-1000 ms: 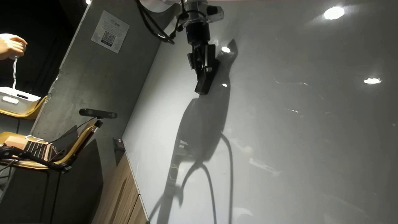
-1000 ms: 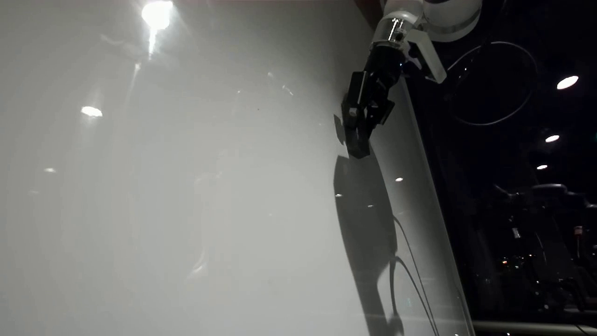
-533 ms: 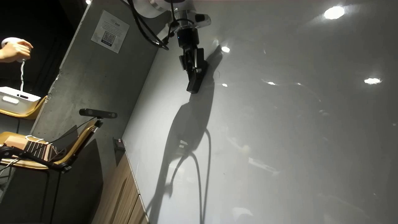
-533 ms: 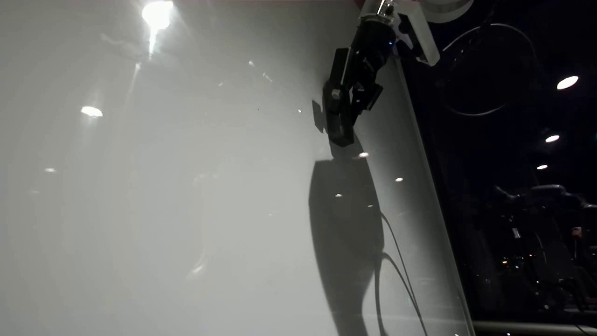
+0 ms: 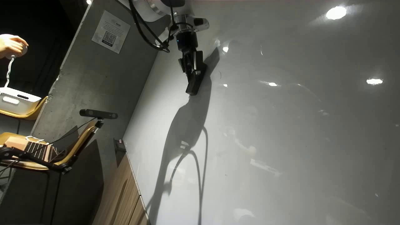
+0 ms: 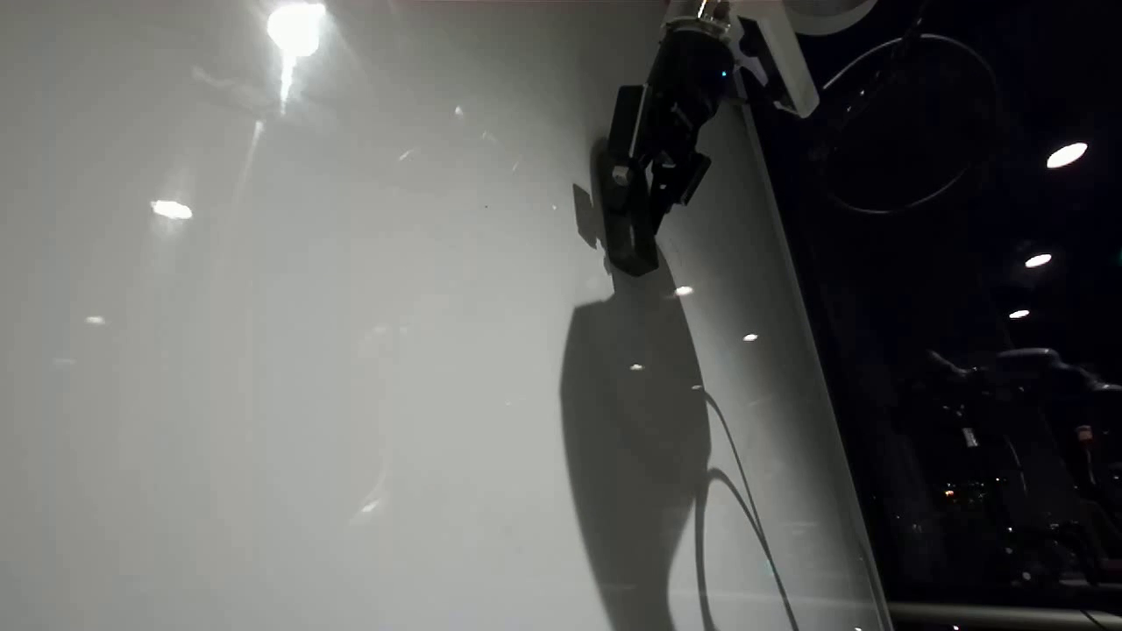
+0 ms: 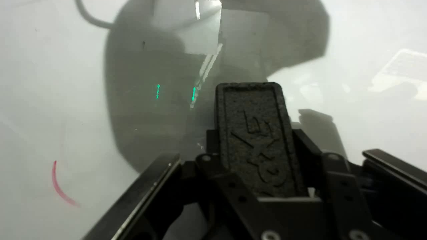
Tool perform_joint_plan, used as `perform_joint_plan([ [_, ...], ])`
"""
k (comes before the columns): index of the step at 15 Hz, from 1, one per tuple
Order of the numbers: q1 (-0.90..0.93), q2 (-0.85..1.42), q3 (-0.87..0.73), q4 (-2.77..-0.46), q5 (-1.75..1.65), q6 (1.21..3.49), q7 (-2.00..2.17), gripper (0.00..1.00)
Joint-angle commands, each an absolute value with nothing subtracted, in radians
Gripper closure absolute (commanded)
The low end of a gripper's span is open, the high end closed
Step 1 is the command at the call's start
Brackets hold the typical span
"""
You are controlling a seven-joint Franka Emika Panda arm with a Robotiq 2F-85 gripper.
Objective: Use the duster to clean the board
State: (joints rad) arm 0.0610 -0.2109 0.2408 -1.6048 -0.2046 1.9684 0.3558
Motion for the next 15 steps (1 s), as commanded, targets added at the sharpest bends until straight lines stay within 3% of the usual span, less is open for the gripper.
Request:
perform_joint_plan([
  [1,0.035,-0.089,0.197,-1.467,-0.254,2.005,0.334,0.69],
  [15,-0.015,-0.104,0.034,-1.437,-0.221,1.915,0.232,0.69],
])
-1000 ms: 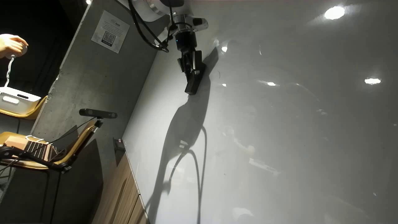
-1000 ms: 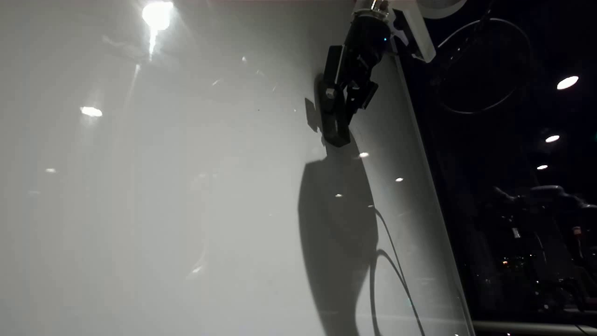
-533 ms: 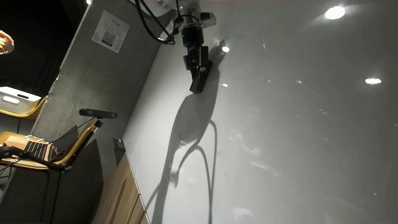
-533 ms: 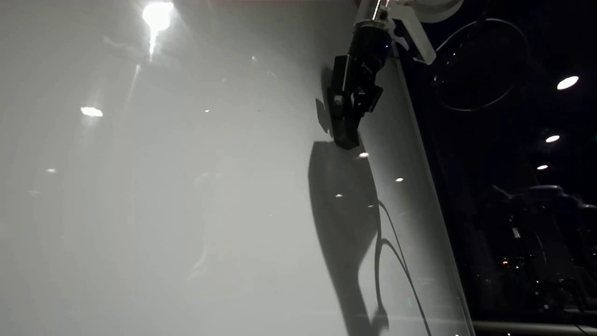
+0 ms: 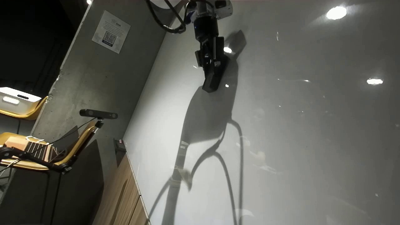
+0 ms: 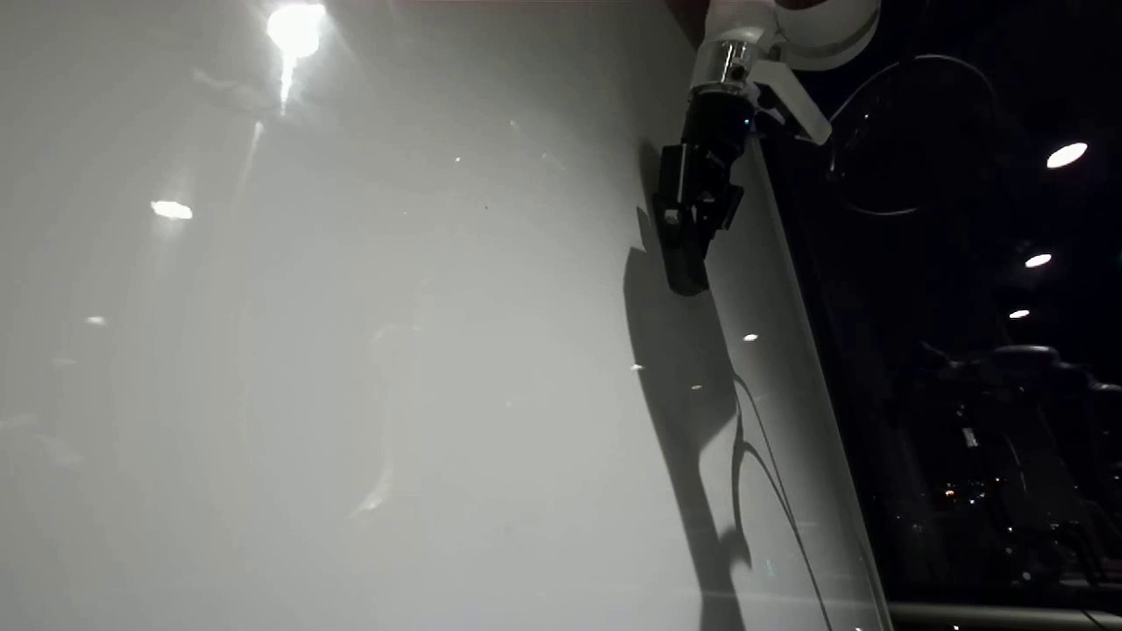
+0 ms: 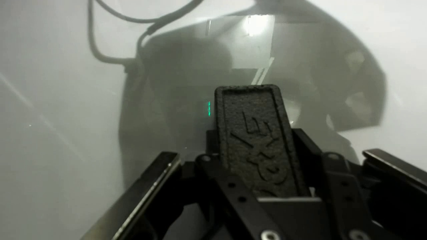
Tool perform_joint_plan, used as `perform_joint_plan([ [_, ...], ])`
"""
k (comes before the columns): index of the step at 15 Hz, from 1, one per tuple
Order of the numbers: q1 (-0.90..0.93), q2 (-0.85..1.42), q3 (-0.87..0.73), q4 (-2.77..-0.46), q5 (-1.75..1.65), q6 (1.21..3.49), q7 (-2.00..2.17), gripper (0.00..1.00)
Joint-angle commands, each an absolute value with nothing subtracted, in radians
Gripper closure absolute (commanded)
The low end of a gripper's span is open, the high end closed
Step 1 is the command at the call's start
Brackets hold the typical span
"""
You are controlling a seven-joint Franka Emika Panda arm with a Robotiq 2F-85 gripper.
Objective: Use the duster to clean the board
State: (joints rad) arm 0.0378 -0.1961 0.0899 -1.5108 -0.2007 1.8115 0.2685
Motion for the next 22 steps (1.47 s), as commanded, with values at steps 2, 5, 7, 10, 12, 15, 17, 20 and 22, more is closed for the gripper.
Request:
perform_joint_plan([
  [2,-0.03,-0.1,0.008,-1.438,-0.21,1.911,0.213,0.69],
  [5,-0.05,-0.089,-0.036,-1.451,-0.176,1.913,0.168,0.69],
  [7,-0.049,-0.14,-0.046,-1.552,-0.127,1.871,0.158,0.69],
  [10,-0.046,-0.267,-0.026,-1.794,-0.125,1.805,0.185,0.69],
  [12,-0.042,-0.302,-0.021,-1.908,-0.114,1.791,0.184,0.69],
  [15,-0.043,-0.354,-0.015,-2.046,-0.11,1.79,0.182,0.69],
  [17,-0.053,-0.388,-0.026,-2.134,-0.113,1.79,0.165,0.69],
  [20,-0.063,-0.446,-0.04,-2.281,-0.105,1.796,0.151,0.69],
  [22,-0.063,-0.477,-0.054,-2.381,-0.088,1.814,0.123,0.69],
])
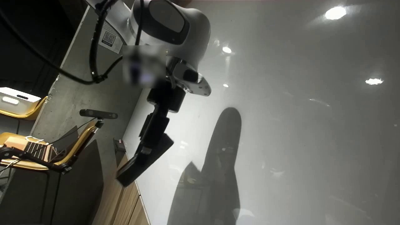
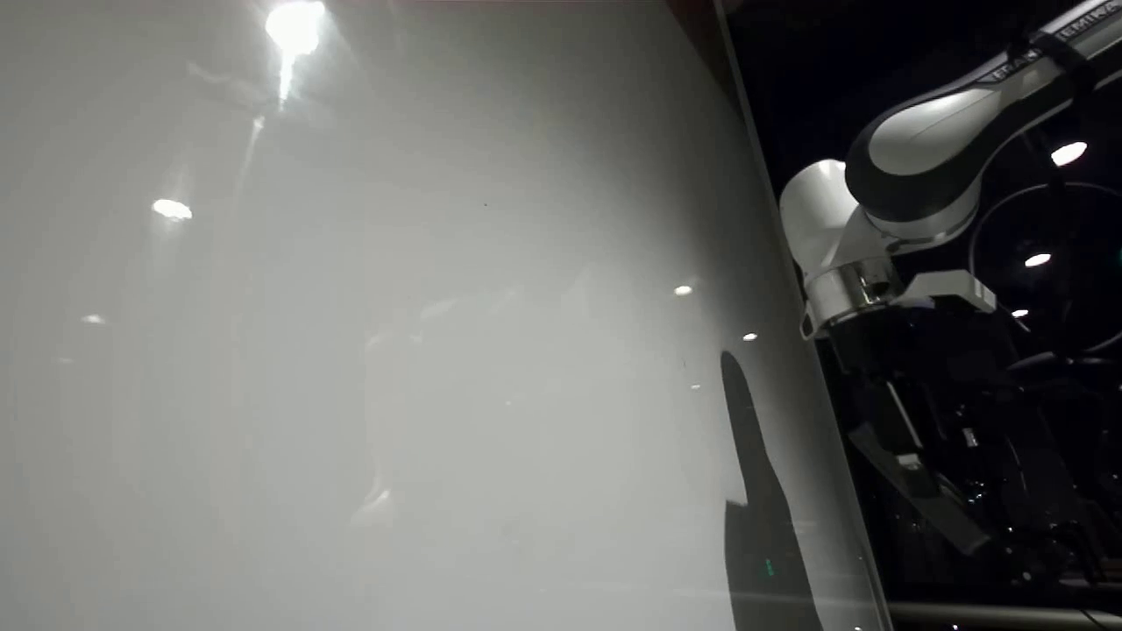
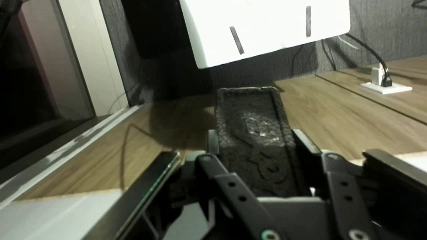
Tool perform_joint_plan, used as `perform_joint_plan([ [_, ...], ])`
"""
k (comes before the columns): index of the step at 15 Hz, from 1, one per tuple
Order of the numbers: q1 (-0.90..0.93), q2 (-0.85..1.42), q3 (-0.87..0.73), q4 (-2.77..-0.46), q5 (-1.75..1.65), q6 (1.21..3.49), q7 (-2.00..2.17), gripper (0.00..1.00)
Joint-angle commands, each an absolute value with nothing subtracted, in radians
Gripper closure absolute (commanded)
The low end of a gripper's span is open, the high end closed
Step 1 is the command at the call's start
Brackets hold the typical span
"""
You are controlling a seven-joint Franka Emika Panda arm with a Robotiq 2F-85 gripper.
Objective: Use the duster to clean the board
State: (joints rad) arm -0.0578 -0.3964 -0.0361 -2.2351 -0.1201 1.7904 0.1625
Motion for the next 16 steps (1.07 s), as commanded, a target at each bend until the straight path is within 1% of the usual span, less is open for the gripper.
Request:
perform_joint_plan([
  [1,-0.062,-0.488,-0.059,-2.435,-0.079,1.824,0.108,0.69],
  [5,-0.06,-0.504,-0.065,-2.612,-0.053,1.864,0.07,0.69],
  [9,-0.057,-0.453,-0.071,-2.736,-0.042,1.991,0.025,0.69],
  [11,-0.049,-0.434,-0.072,-2.78,-0.017,2.031,0.0,0.69],
  [12,-0.04,-0.392,-0.071,-2.749,0.005,2.025,-0.019,0.69],
  [16,0.001,-0.348,-0.053,-2.774,0.084,2.026,-0.075,0.69],
])
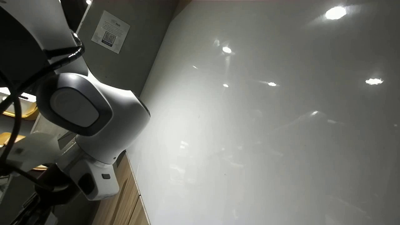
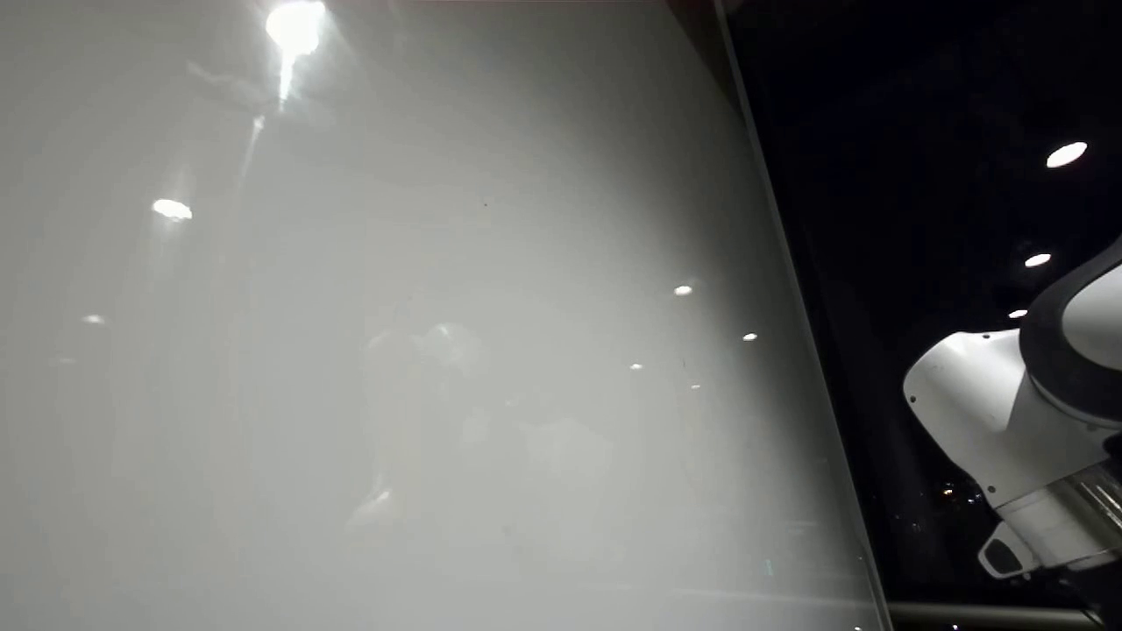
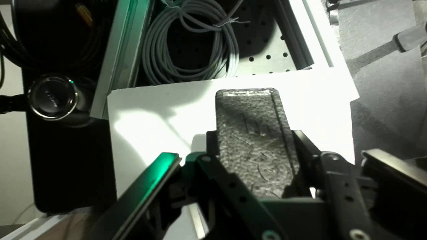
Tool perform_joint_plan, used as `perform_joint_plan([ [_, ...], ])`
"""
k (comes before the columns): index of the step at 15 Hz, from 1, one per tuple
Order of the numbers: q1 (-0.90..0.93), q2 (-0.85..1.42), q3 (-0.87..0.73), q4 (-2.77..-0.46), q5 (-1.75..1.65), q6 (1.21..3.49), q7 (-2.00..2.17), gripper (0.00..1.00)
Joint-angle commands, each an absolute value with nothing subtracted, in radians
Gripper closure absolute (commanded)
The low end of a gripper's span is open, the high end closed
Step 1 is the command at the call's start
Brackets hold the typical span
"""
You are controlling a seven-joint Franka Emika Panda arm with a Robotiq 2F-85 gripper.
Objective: Use the duster to clean the board
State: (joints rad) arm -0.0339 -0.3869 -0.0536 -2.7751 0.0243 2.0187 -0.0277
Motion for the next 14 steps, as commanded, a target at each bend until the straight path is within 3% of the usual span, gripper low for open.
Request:
perform_joint_plan([
  [1,0.01,-0.334,-0.049,-2.774,0.096,2.027,-0.086,0.69],
  [13,0.031,-0.209,-0.029,-2.773,0.106,2.12,-0.089,0.69],
  [14,0.03,-0.203,-0.029,-2.773,0.105,2.128,-0.088,0.53],
])
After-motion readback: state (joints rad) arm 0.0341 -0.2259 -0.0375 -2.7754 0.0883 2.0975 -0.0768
